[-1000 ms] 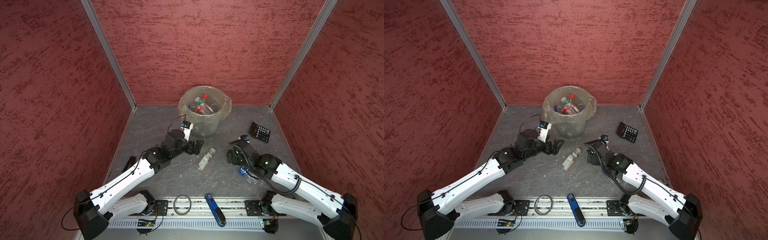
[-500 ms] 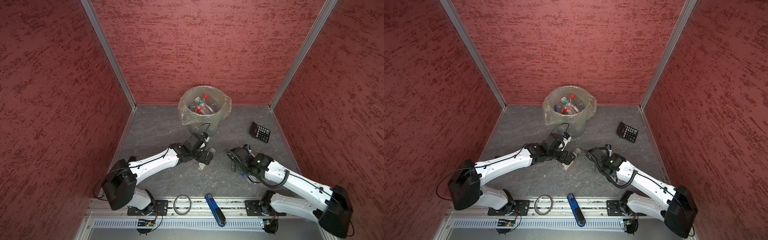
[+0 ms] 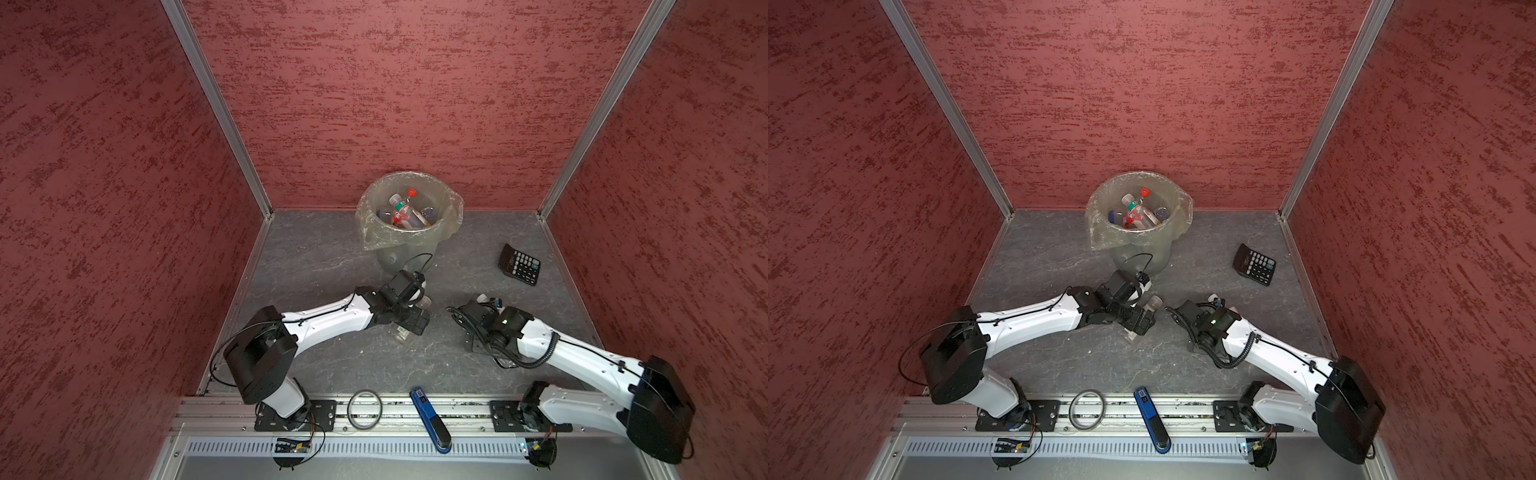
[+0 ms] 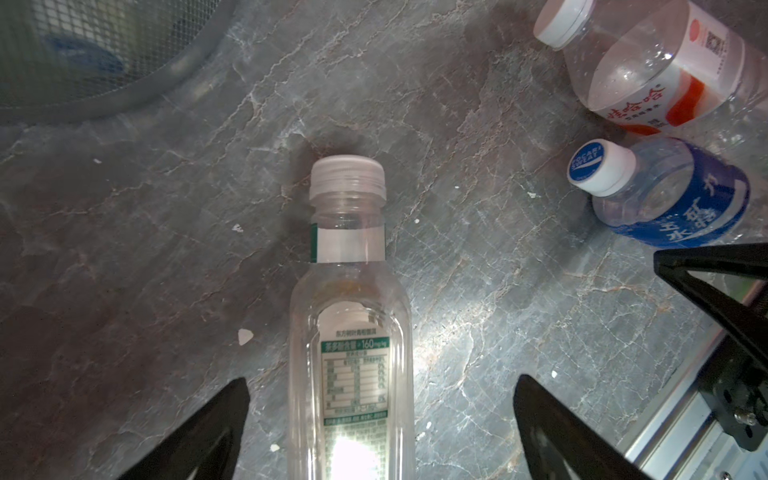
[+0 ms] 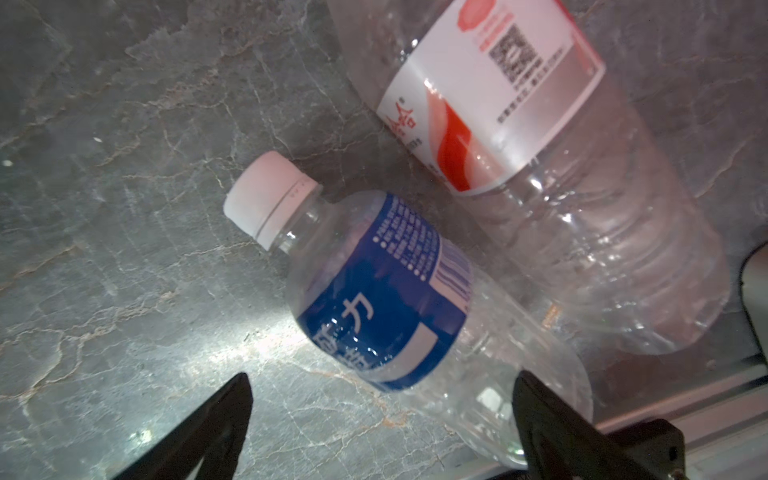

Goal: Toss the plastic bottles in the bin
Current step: 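Withdraw the left gripper while the right gripper lowers onto the blue-labelled bottle, then close the right gripper on the small blue-labelled bottle and lift it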

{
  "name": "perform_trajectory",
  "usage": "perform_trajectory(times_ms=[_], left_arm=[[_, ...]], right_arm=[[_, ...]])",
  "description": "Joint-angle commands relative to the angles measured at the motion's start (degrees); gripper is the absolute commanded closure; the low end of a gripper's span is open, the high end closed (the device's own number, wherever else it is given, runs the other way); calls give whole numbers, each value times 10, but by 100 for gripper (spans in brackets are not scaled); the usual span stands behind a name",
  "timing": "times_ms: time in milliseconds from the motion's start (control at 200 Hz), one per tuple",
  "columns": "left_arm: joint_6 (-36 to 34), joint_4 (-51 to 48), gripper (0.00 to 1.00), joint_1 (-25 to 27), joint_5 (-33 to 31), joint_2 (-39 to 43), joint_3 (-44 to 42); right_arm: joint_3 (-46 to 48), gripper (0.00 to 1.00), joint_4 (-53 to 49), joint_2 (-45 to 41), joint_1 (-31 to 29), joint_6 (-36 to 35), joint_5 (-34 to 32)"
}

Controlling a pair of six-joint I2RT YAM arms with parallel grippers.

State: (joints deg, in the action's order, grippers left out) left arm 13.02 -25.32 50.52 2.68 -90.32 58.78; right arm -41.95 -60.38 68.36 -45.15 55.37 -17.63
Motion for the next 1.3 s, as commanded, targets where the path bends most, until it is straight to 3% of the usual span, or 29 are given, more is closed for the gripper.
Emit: perform_trajectory(times_ms=[0, 361, 606, 761, 917, 1298], left_arm=[[-11, -3, 1, 1, -16, 16, -10], [-21, -9, 1, -2, -24, 40, -37], [-11, -11, 1, -5, -21, 55, -49], [-7, -11, 1, -7, -19, 53, -54], [1, -19, 1, -7, -14, 56, -52], [26, -35, 1, -6, -19, 71, -53]], right_arm=[[7, 1, 27, 22, 11, 12, 0], [-7, 1, 76, 102, 54, -46, -7], [5, 12, 145, 73, 53, -82, 60], [-19, 15, 160, 92, 56, -104, 37], [-4, 23, 194, 127, 59, -129, 63], [18, 43, 202, 80, 59, -148, 74]])
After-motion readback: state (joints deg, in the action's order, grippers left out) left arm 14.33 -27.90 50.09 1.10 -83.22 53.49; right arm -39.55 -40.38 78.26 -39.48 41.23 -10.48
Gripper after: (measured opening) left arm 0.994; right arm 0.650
